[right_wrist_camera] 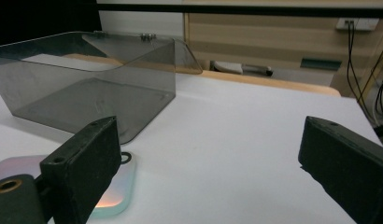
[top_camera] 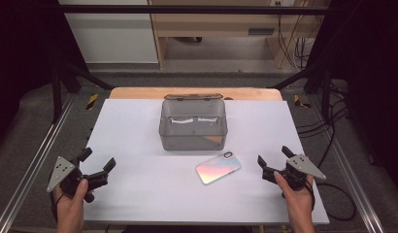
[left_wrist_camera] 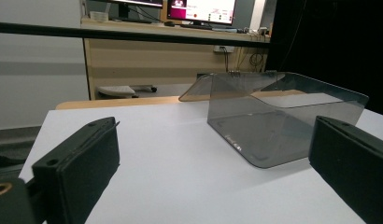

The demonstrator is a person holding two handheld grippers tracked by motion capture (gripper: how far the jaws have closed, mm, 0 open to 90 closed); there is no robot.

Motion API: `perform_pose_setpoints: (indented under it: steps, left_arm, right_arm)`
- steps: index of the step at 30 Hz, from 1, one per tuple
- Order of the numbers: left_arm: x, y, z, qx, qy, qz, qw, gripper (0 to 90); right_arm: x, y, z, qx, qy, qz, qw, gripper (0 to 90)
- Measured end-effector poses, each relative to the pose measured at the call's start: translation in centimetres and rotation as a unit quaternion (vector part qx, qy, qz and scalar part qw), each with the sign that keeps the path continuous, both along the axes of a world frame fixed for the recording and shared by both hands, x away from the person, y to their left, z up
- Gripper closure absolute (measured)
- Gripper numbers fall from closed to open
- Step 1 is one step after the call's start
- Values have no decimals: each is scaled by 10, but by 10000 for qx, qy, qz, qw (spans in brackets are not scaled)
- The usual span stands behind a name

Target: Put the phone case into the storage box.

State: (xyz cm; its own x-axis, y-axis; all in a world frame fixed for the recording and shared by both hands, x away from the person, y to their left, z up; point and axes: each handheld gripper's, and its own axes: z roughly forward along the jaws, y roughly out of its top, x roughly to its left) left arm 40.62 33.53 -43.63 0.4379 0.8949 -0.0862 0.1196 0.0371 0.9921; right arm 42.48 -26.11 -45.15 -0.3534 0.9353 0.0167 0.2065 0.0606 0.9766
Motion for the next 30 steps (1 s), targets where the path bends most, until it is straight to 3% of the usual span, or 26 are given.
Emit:
perform_pose_setpoints:
  steps: [6,8,11,13,14,15,16,17,20,22,24,25,30]
  left_arm:
    - [2,1,-1,-40,58,72,9999,19]
    - [3,1,-2,-17,84,68,9999,19]
    - [2,0,-2,37,116,46,9999,19]
    - [2,-1,-2,44,137,26,9999,19]
    - [2,-2,-3,41,144,8,9999,19]
    - [2,-2,-3,41,144,8,9999,19]
    - [3,-3,-3,79,158,-20,9998,18]
    - [3,-3,-3,112,164,-23,9998,18]
    - [3,-4,-4,135,194,-42,9997,18]
    - [3,-5,-4,165,222,-69,9996,18]
    - [3,-5,-4,174,231,-88,9995,18]
    - [4,-7,-4,191,231,-103,9995,19]
    - [5,-9,-6,264,278,-148,9992,19]
  right_arm:
    - [6,-1,-5,59,275,-85,9996,65]
    - [8,-2,-6,62,502,-175,9986,75]
    - [13,0,-11,-168,1049,-443,9933,94]
    - [16,4,-16,-302,1405,-433,9887,96]
    - [16,6,-18,-370,1525,-473,9865,110]
    - [16,6,-18,-370,1525,-473,9865,110]
    - [18,9,-21,-448,1734,-541,9823,159]
    - [18,9,-21,-435,1771,-571,9816,173]
    - [23,11,-20,-376,1909,-574,9792,330]
    - [26,14,-18,-404,1949,-485,9788,457]
    - [29,16,-18,-481,1999,-419,9777,503]
    - [34,22,-17,-549,2034,-330,9770,616]
    - [47,39,-17,-681,2021,-19,9770,788]
